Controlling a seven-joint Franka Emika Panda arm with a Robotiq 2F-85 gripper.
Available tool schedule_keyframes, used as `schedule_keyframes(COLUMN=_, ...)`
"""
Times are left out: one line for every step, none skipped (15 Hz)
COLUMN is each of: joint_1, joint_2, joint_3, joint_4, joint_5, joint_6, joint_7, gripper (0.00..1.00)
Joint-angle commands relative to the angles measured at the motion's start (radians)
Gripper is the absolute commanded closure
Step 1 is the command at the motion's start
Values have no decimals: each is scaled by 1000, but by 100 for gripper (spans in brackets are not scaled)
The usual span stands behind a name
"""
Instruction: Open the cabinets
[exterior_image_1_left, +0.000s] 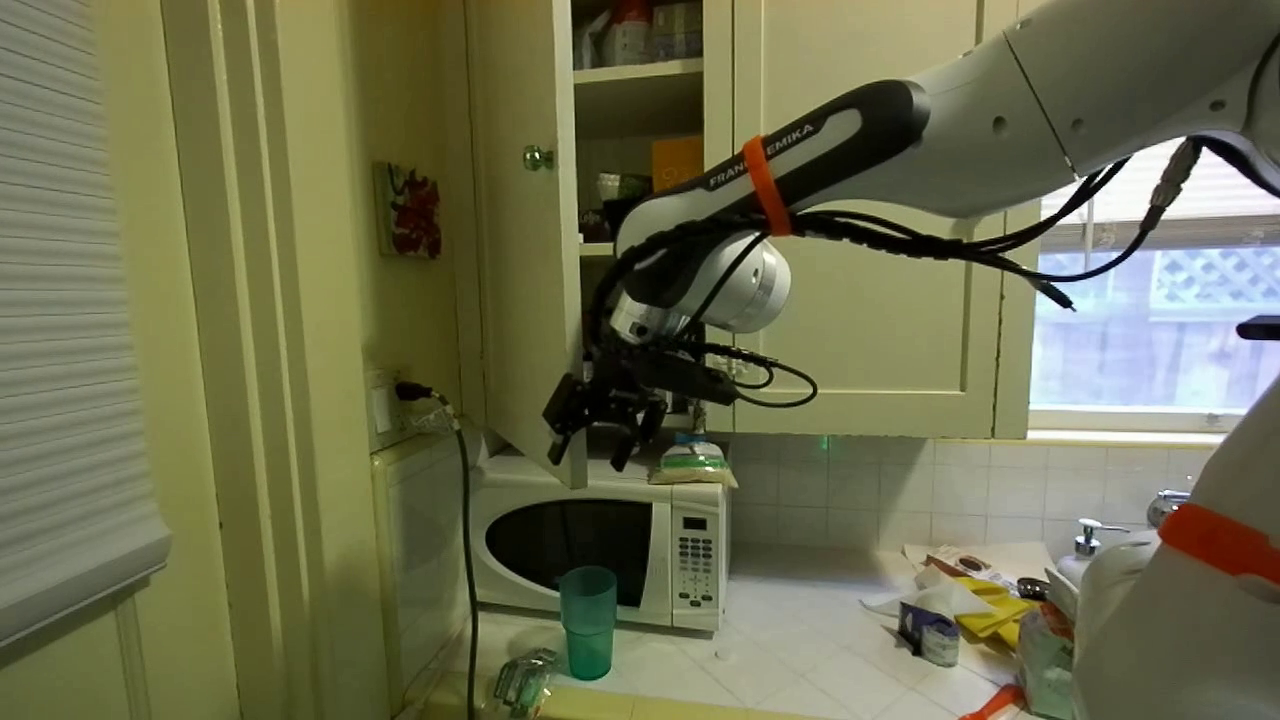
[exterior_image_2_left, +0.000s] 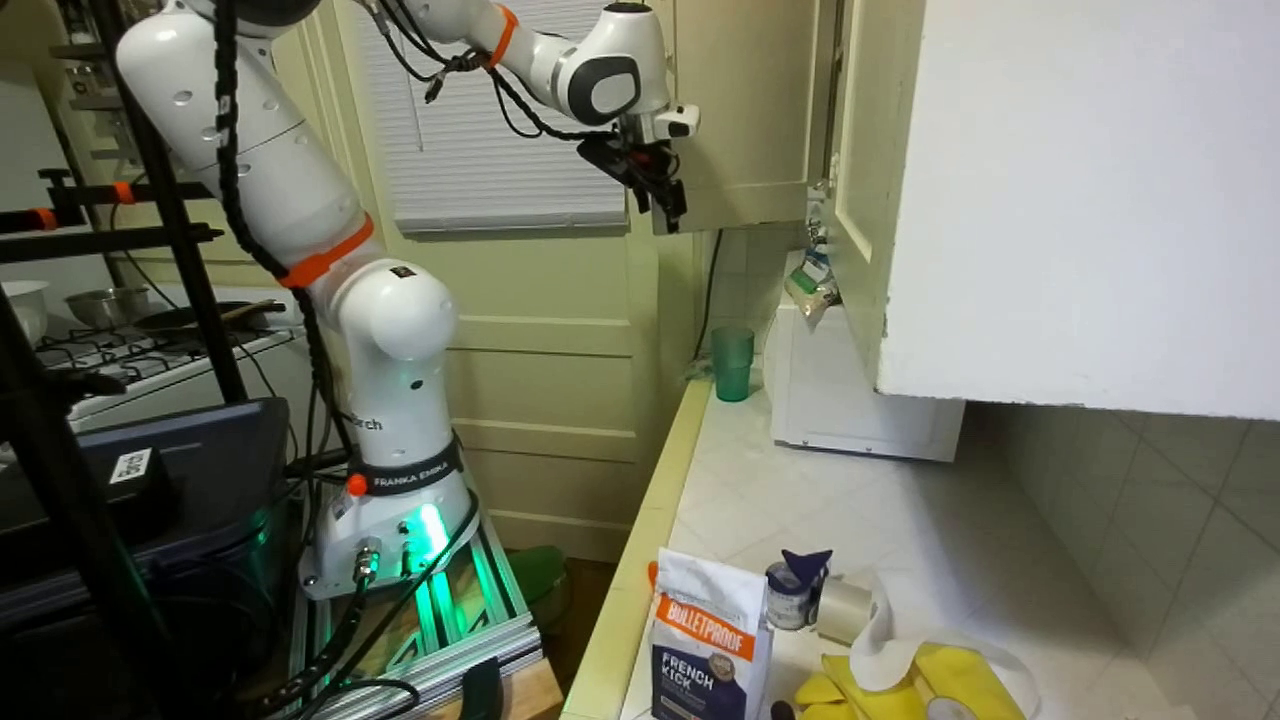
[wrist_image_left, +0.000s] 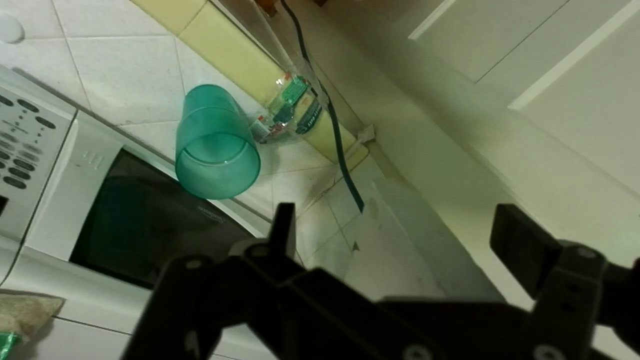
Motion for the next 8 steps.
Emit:
schedule_keyframes(joint_1=-58, joint_2=42, joint_3=36, joint_4=64, joint_5=23, joint_6=-114, joint_7=4, gripper=0)
schedule_keyframes(joint_1=-65, joint_2=49, joint_3=40, joint_4=75, joint_5=25, joint_6=-142, joint_7=0, gripper=0)
schedule_keyframes(joint_1=-68, joint_2=57, joint_3=42, joint_4=87, joint_5=31, joint_6=-172, joint_7=-8, gripper=0)
schedule_keyframes(joint_1=-71, joint_2=63, joint_3=43, joint_4=99, joint_5=35, joint_6=-208, joint_7=-12, gripper=0)
schedule_keyframes(joint_1=-75, joint_2=68, joint_3=46, joint_4=108, joint_5=37, joint_6=-241, joint_7=-12, gripper=0)
schedule_keyframes(joint_1=-81, joint_2=66, joint_3=51, joint_4=116, joint_5=34, joint_6=-268, joint_7=-10, gripper=0)
schedule_keyframes(joint_1=-87, joint_2=65, joint_3=56, joint_4=122, joint_5=32, joint_6=-289, joint_7=-9, gripper=0)
schedule_keyframes(joint_1=-95, joint_2=62, joint_3=61, joint_4=127, joint_5=26, joint_6=-305, joint_7=-4, gripper=0)
